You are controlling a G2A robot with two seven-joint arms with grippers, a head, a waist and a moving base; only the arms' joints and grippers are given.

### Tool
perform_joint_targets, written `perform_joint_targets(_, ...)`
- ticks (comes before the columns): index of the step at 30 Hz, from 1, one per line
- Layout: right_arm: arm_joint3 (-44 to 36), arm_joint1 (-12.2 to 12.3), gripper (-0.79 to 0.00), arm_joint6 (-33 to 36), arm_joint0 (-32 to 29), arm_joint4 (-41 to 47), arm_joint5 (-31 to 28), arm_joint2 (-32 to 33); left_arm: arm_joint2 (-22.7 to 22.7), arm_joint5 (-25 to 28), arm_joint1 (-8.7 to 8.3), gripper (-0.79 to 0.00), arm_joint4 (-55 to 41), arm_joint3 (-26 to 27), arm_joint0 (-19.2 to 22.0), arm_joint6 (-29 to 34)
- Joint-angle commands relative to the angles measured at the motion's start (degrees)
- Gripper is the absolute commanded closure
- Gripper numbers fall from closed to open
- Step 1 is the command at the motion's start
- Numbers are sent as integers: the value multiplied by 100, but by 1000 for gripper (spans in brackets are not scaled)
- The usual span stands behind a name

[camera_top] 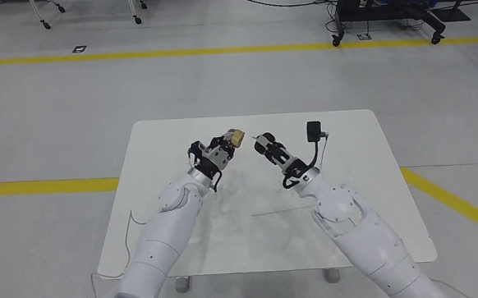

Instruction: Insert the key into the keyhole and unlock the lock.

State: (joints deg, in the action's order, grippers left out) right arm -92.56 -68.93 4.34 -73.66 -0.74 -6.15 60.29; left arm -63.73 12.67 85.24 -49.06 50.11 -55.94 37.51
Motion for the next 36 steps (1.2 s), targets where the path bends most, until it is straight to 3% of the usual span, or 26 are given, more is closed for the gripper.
perform_joint_targets(1, -168, -2, 0, -147, -138, -289, 55, -29, -11, -67, -4, 0, 35, 67, -31, -48)
perform_joint_targets(8, -379, -70, 0, -788, -188, -1925, 763, -448, 50, -193, 19, 0, 132, 223, -107, -149)
perform_joint_targets(16, -416, -176, 0, -851, -175, -1842, 1078, -531, 101, 17, 49, 0, 336, 296, -131, -254)
perform_joint_targets(36, -350, -320, 0, -687, -145, -1908, 1231, -438, 32, 136, 60, 0, 637, 299, -127, -318)
